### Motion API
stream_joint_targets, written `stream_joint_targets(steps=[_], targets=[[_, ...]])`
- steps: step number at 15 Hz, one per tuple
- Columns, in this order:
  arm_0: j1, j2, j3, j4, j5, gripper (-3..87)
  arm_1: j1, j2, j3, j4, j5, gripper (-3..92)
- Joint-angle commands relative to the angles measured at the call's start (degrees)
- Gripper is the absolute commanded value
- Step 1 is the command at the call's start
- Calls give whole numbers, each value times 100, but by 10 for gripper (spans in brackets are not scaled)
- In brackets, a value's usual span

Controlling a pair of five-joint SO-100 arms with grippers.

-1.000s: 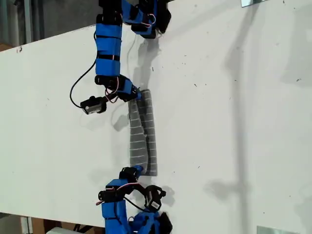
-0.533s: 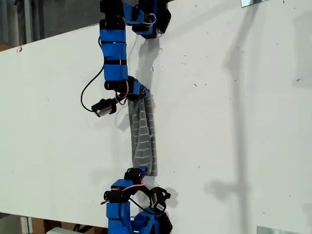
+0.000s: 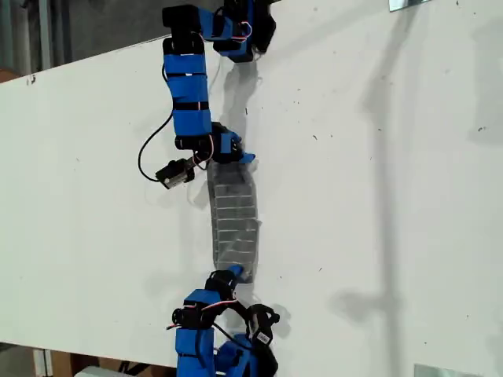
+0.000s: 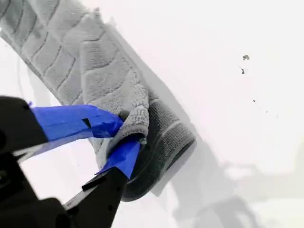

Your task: Grasp corners of a square towel and fold twice.

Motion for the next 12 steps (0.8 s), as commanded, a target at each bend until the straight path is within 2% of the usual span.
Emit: stream_joint_targets(steps=[1,4,7,10,12], targets=[[26,650,-193,123,0,131,-105,369,-510,325,62,410],[-79,1002,-650,1037,88,159,-18,879,-563,642,26,415],[-281,1679,-519,1635,26,156,264,1011,-448,650,-53,406],[-624,2716,97,1775,-9,155,606,650,-334,352,-202,406],[-923,3199,1055,1248,-35,155,984,35,-299,-9,-431,414]])
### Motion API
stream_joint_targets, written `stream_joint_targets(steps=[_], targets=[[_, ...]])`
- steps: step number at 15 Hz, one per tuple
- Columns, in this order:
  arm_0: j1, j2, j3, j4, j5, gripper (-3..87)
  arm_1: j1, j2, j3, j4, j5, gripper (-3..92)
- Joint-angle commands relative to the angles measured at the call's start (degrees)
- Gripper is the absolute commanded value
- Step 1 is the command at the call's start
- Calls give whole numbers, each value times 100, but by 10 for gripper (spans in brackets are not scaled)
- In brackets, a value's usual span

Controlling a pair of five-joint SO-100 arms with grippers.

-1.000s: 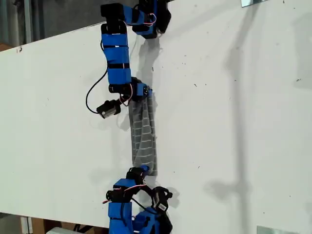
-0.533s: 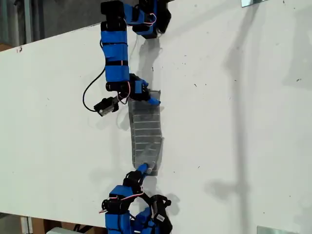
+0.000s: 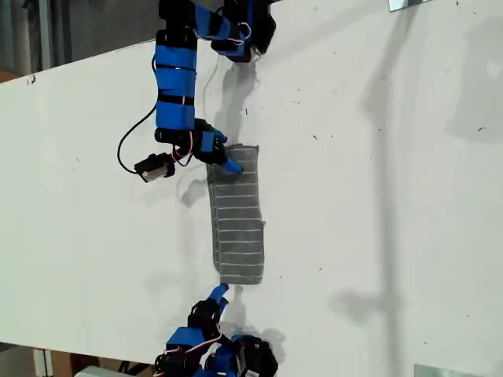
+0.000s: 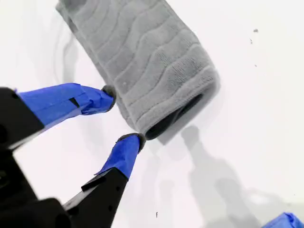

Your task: Grasp corners of a square towel and fold twice.

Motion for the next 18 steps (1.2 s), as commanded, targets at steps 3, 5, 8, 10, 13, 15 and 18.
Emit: stream_joint_targets(steps=[3,5,8,10,13,15,18], targets=[[-606,1600,1802,-694,-167,155,694,-1055,-123,-396,-281,417],[-668,2812,2373,-527,-246,153,861,-1257,18,-448,-308,370],[-659,2865,2839,-800,-369,155,905,-1248,325,-527,-229,177],[-721,2892,3199,-1046,-396,157,984,-1072,800,-712,-141,13],[-1222,2953,3507,-1230,0,159,1257,-123,2197,-1107,185,-1],[-1652,2962,3639,-1468,360,161,1327,844,3111,-1178,598,-1],[-1986,3252,3946,-1740,624,161,1011,2241,3779,-870,1230,-1]])
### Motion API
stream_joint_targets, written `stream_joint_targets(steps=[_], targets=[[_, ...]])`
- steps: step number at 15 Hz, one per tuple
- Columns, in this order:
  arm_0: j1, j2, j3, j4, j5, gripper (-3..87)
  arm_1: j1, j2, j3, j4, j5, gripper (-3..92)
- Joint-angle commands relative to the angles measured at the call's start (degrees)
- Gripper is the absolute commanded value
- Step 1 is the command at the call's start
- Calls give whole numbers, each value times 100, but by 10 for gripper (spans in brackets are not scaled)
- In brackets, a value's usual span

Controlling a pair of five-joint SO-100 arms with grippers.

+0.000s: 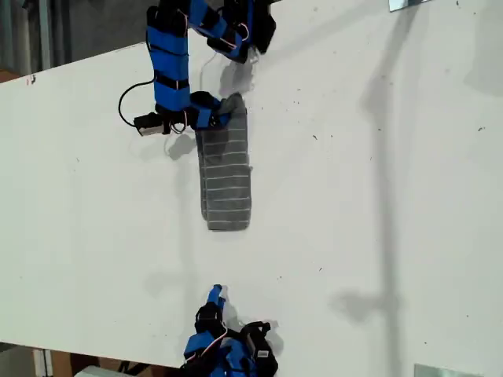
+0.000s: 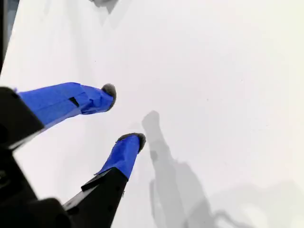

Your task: Grasp corners of a square towel and fold twice.

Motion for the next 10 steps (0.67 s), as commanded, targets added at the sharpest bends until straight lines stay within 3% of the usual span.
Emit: stream_joint_targets(steps=[1,5,10], targets=[[-176,483,79,18,105,162,-255,1222,211,396,466,-1],[-202,1433,352,466,-70,167,-765,2742,-756,1837,976,-1],[-211,1942,448,712,-70,170,-1151,202,-4104,2373,536,-1]])
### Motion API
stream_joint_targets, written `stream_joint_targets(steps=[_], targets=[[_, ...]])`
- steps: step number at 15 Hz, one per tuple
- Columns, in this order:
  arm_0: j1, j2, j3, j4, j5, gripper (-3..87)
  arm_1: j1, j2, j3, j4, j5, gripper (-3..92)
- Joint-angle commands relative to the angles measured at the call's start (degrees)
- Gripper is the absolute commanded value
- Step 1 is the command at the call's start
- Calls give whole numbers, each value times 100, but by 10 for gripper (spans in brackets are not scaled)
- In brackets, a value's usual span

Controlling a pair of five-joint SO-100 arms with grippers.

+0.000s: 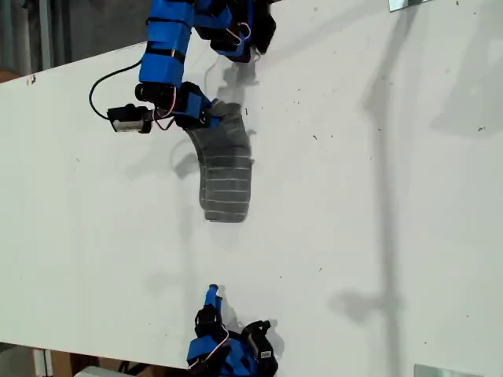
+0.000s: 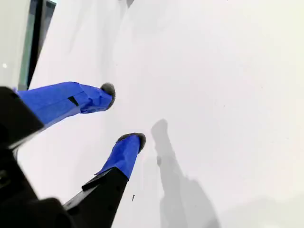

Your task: Grasp corners of a square towel and fold twice.

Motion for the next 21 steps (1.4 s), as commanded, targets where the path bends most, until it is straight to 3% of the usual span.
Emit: stream_joint_targets(steps=[1,4,8,16,18,20,21], targets=[[-53,26,-26,26,-53,170,-132,-1266,-2118,62,-466,-1],[-44,53,-18,35,-62,171,-202,-2241,-3797,-466,-1204,-2],[-35,97,-9,70,-70,172,-193,-2584,-3850,-1547,-1942,-2],[-62,132,0,88,-88,174,-580,-3454,-4052,-2892,-2953,-2],[-62,132,0,88,-88,175,-633,-3463,-4078,-3015,-2979,81],[-62,132,0,88,-97,175,-659,-3454,-4096,-3085,-2979,270],[-62,132,0,88,-97,175,-624,-3445,-4113,-3094,-2988,286]])
